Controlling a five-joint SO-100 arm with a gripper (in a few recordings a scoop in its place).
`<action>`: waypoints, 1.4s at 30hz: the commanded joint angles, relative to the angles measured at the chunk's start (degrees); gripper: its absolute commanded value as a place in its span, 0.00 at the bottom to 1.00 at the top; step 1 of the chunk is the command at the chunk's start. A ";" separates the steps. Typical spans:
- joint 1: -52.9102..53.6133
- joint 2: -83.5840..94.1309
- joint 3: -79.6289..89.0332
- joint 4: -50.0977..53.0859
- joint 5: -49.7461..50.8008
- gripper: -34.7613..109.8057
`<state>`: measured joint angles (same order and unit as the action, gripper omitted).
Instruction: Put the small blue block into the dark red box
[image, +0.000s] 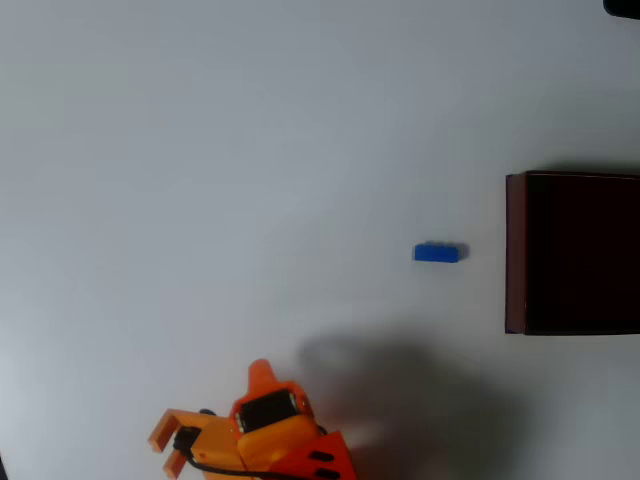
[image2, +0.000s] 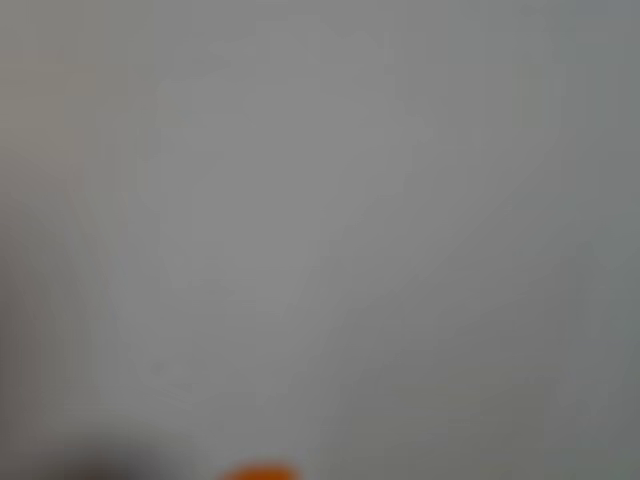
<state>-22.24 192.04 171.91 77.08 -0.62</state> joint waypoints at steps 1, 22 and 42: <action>0.18 0.18 0.26 0.18 0.79 0.24; 0.62 0.18 0.26 0.18 0.79 0.24; 9.05 -10.37 -11.16 -5.19 -2.46 0.39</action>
<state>-16.96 187.82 166.55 75.41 0.26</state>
